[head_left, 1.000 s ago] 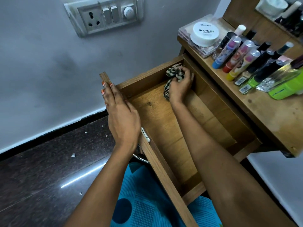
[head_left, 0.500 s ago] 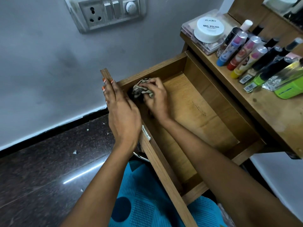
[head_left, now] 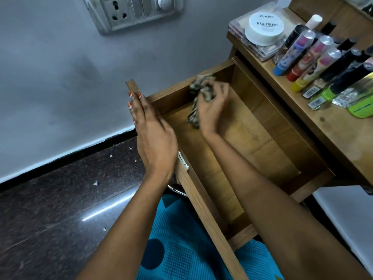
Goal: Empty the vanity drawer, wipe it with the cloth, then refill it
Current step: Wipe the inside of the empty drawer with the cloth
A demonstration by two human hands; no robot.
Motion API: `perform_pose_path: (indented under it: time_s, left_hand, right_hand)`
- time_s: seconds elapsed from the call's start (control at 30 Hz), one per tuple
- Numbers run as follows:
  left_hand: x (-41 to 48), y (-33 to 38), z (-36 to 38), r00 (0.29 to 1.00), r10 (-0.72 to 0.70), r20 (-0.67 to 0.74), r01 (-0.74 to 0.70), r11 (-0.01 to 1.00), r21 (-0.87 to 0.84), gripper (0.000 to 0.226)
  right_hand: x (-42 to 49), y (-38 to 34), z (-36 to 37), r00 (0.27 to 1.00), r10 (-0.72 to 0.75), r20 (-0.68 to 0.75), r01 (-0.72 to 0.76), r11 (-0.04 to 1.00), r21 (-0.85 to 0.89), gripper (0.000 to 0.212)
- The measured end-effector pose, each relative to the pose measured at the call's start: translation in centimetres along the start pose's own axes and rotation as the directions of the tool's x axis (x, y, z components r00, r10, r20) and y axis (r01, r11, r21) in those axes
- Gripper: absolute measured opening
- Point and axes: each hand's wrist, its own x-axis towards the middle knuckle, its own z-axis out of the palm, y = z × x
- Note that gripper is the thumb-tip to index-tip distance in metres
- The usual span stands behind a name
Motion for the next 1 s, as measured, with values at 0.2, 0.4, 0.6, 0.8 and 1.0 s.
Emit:
perform_pose_path:
  time_s: [0.2,0.4,0.6,0.8,1.0]
  left_hand:
    - [0.2,-0.1,0.0,1.000,-0.011,0.014,0.011,1.000,0.006,0.055]
    - [0.2,-0.2,0.0,1.000,-0.003,0.009,0.003,1.000,0.018,0.055]
    - [0.1,-0.1,-0.1,1.000,-0.007,0.013,0.006,1.000,0.013,0.056]
    - [0.0,-0.1,0.0,1.000,-0.007,0.001,0.007,1.000,-0.001,0.055]
    - [0.2,0.0,0.0,1.000,-0.026,0.012,0.026,1.000,-0.012,0.056]
  right_hand:
    - [-3.8,-0.6,0.1,0.827,-0.182,0.532,0.300,0.943,-0.143,0.030]
    - [-0.1,0.1,-0.5,0.978,0.072,0.194,-0.049,0.992,-0.120,0.030]
    - [3.7,1.0,-0.9,0.950,0.313,0.012,-0.312,0.948,-0.057,0.030]
    - [-1.7,0.4,-0.7,0.975,0.089,0.204,-0.056,0.985,-0.161,0.024]
    - [-4.3,-1.3,0.1,0.873,0.029,0.487,0.044,0.989,-0.138,0.024]
